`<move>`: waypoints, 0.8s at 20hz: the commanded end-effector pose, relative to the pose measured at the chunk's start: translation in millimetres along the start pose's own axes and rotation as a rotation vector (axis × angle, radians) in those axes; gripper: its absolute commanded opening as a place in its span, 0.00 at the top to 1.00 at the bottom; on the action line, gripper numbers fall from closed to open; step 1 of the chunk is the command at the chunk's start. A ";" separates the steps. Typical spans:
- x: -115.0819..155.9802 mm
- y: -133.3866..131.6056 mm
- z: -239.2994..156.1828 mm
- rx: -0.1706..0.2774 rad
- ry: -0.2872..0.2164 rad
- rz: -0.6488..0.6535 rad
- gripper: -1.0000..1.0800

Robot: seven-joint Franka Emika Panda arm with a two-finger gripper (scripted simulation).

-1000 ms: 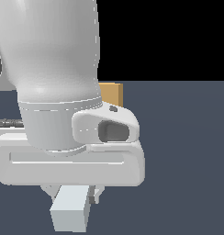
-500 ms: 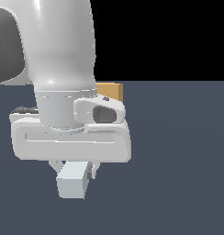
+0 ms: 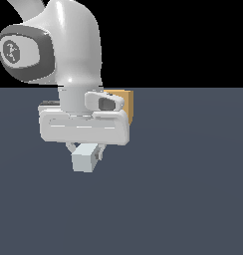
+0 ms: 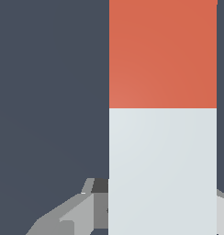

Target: Insert the peg into the horizontal hole in a box.

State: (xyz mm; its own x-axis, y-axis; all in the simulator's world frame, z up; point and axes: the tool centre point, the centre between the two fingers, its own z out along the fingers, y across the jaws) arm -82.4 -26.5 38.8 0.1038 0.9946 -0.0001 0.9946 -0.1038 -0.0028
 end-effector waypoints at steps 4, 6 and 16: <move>53.5 -10.7 -8.6 -0.003 0.000 0.038 1.00; 72.5 -14.0 -11.3 -0.003 0.000 0.052 1.00; 144.0 -22.2 -21.1 -0.003 0.000 0.102 1.00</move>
State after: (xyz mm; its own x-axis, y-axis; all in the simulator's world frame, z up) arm -90.8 110.6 57.5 0.1962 0.9806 -0.0010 0.9806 -0.1962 -0.0026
